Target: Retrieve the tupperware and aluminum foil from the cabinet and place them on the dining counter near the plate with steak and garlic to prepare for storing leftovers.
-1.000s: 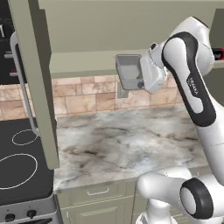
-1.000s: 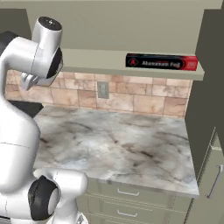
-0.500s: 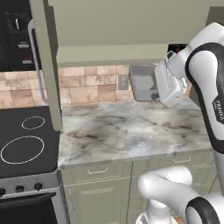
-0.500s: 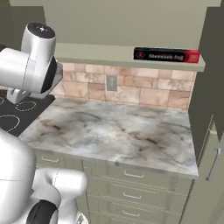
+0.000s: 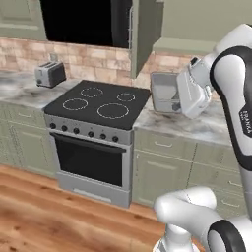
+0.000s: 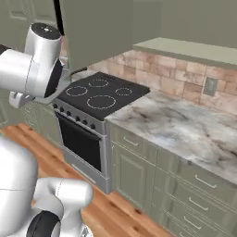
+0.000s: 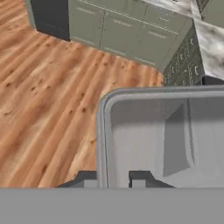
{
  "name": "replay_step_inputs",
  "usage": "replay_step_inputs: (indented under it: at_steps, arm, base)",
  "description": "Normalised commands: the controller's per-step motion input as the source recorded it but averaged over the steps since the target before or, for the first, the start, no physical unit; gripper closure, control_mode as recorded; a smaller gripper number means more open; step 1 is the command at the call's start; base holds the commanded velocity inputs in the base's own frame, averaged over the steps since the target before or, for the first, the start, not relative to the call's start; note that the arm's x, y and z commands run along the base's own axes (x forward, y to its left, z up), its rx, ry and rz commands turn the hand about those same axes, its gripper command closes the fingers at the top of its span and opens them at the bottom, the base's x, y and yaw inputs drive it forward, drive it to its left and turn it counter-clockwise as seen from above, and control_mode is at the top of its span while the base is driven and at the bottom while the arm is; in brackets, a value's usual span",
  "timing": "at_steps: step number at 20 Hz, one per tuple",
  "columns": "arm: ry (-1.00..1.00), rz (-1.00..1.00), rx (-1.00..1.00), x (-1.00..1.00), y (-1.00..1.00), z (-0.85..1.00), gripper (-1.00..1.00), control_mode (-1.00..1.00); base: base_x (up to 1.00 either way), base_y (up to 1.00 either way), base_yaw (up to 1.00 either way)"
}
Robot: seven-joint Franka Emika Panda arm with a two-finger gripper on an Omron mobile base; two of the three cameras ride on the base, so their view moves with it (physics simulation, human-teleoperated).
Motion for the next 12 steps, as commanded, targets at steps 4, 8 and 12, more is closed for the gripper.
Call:
replay_step_inputs:
  at_steps: [4, 8, 12]
  arm:
    - [0.00, 0.00, 0.00, 0.00, 0.00, 0.00, 1.00, 1.00]
    - [0.00, 0.00, 0.00, 0.00, 0.00, 0.00, 1.00, 1.00]
    - [0.00, 0.00, 0.00, 0.00, 0.00, 0.00, 1.00, 1.00]
  base:
    - [-1.00, -0.06, 0.83]
    - [-0.38, 0.04, 0.99]
    - [-0.16, 0.00, 1.00]
